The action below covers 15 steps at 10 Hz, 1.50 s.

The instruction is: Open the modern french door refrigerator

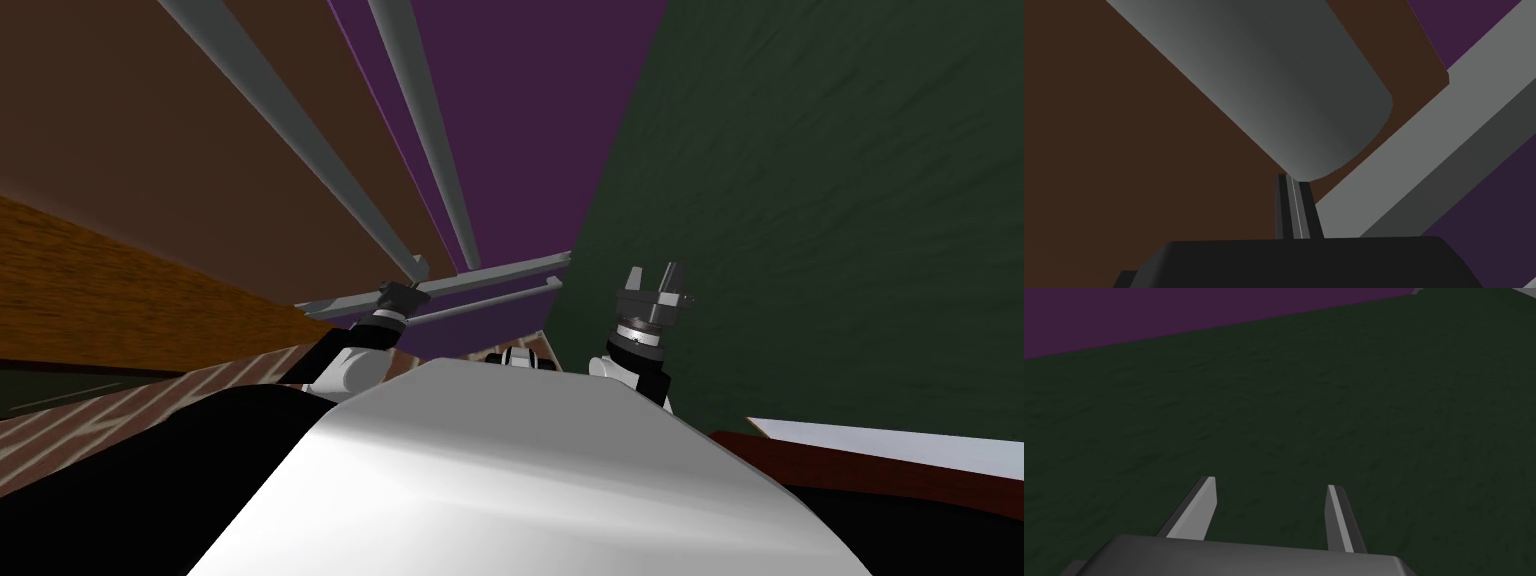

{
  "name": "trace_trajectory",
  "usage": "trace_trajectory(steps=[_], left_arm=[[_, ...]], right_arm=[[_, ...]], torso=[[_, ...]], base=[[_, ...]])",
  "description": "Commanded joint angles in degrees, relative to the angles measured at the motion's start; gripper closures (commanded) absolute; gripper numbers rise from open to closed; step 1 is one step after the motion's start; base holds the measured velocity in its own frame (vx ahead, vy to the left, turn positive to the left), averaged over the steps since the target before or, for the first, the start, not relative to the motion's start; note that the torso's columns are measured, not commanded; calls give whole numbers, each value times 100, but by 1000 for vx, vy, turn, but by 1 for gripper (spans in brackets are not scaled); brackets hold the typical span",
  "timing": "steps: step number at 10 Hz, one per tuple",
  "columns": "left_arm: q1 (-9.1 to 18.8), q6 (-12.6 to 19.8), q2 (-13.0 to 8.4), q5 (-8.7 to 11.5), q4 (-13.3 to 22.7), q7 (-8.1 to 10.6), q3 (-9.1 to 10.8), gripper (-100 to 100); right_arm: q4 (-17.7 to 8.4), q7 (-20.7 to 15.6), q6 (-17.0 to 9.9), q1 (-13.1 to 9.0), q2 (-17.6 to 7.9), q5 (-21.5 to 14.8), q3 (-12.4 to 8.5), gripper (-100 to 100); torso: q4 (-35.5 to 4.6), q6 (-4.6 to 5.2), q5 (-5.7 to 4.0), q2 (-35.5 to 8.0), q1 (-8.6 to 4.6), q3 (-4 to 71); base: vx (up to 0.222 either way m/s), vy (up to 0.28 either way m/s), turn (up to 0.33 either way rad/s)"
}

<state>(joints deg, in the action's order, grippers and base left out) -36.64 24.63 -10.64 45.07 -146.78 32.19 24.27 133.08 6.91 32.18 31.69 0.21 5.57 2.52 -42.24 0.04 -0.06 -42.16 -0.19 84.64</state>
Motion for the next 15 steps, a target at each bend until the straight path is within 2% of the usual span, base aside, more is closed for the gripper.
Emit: trace_trajectory(steps=[1,3,4,7,9,11,13,15], left_arm=[[61,-25,-43,-5,332,-17,27,-100],[127,-63,-99,-9,550,-33,89,-100],[144,-67,-173,51,518,-5,188,-100],[127,-48,-261,156,429,55,315,-100],[118,-30,-401,309,568,139,514,-100],[76,4,-486,434,557,216,643,-100],[-13,73,-605,640,202,346,833,-100],[-45,97,-642,708,-83,389,892,-100]], right_arm=[[0,0,0,0,0,0,0,0],[7,0,0,-14,32,0,26,0],[11,0,0,-30,65,0,53,0],[3,0,0,-57,153,0,123,0],[-9,0,0,-65,205,0,163,0],[-17,0,0,-83,267,0,230,0],[-37,0,0,-80,266,0,271,0],[-64,0,0,-77,266,0,317,0]], torso=[[-2,-4,3,-3,11,-2],[2,-7,7,0,8,-3],[1,-3,4,4,6,1],[-15,-7,-3,-5,-19,17],[-12,-6,0,-6,-35,17],[-2,-11,7,3,-54,18],[-5,-5,8,-4,-74,22],[-7,-1,8,-9,-93,24]], base=[[1,-10,0],[-4,-17,-8],[-4,-31,-15],[-4,-23,-10],[1,-29,-21],[0,-19,-11],[-6,-19,-5],[1,-13,-6]])
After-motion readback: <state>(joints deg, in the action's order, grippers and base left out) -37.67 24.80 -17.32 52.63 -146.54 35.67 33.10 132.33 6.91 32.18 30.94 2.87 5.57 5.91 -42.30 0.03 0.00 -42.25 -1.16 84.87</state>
